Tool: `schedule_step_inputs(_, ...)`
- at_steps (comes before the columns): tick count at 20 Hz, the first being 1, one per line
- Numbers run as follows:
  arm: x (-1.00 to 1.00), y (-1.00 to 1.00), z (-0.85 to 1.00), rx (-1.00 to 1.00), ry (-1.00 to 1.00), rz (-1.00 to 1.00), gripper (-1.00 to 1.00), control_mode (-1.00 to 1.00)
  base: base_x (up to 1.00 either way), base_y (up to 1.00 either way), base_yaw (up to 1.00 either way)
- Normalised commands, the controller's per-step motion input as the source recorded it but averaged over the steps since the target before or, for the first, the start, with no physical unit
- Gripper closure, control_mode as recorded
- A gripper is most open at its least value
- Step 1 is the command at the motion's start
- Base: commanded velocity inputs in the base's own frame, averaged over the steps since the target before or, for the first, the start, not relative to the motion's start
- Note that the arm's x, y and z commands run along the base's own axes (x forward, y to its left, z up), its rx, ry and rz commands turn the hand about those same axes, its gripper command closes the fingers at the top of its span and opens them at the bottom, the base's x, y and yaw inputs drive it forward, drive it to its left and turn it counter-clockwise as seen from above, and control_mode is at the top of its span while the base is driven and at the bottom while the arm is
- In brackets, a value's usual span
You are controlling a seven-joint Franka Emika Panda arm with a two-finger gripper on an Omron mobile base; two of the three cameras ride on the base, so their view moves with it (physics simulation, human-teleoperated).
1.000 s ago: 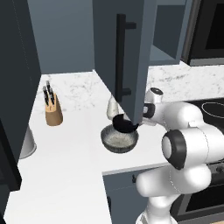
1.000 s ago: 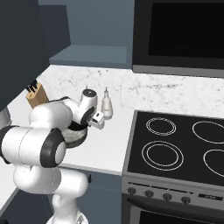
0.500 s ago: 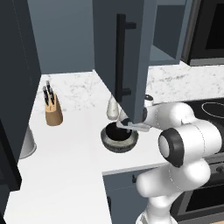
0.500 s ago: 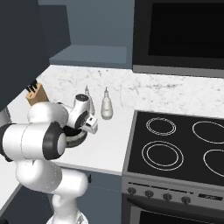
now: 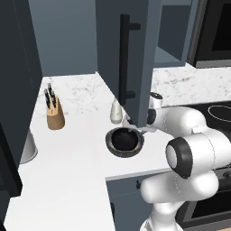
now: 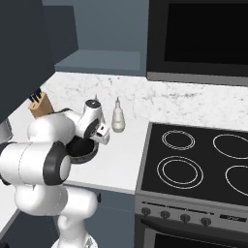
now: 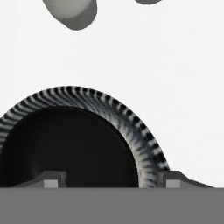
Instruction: Pick up the bowls on the counter and stack them on top of one another in the open cabinet. Place the smaller bowl on top of the larger bowl.
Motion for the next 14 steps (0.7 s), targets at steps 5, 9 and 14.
schedule_step_inputs(5, -0.05, -0.36, 0.34, 0.03, 0.0, 0.0, -1.0, -1.0, 0.0, 0.0, 0.0)
schedule_step_inputs(9, 0.0, 0.04, -0.25, -0.12, 0.04, 0.01, -1.0, -1.0, 0.0, 0.0, 0.0)
schedule_step_inputs(14, -0.03, 0.12, -0.68, -0.19, 0.15, 0.04, -1.0, -1.0, 0.0, 0.0, 0.0)
